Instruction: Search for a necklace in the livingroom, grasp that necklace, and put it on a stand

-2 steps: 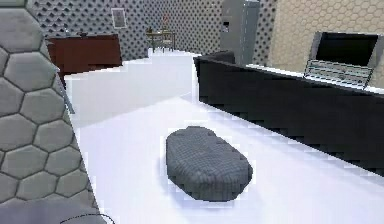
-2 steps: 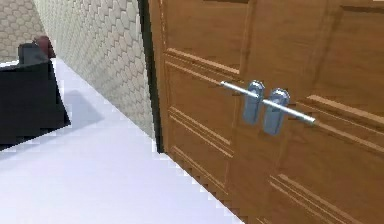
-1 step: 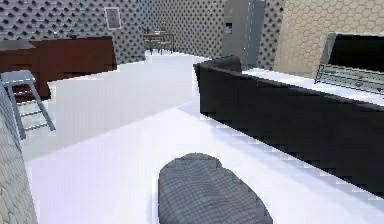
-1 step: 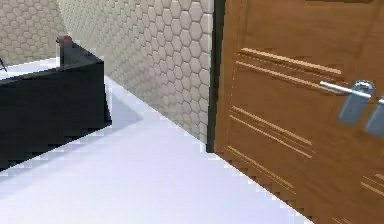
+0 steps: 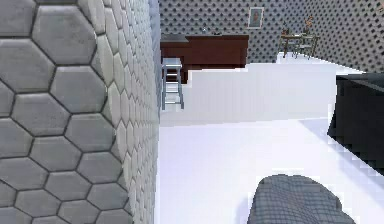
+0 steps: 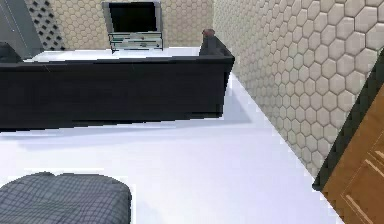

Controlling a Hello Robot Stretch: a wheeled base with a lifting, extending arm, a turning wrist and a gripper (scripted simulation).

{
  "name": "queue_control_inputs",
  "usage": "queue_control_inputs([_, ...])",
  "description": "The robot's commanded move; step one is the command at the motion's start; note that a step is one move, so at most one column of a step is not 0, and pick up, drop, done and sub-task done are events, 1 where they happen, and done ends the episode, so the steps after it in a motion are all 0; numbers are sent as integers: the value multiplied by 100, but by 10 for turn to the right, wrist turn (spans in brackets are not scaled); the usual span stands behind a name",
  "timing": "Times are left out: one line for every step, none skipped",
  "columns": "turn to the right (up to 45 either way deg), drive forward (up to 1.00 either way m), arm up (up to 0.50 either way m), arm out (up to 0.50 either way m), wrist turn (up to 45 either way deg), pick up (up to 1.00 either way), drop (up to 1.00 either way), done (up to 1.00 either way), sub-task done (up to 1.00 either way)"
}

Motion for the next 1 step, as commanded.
queue_control_inputs([0,45,0,0,0,0,0,0,0])
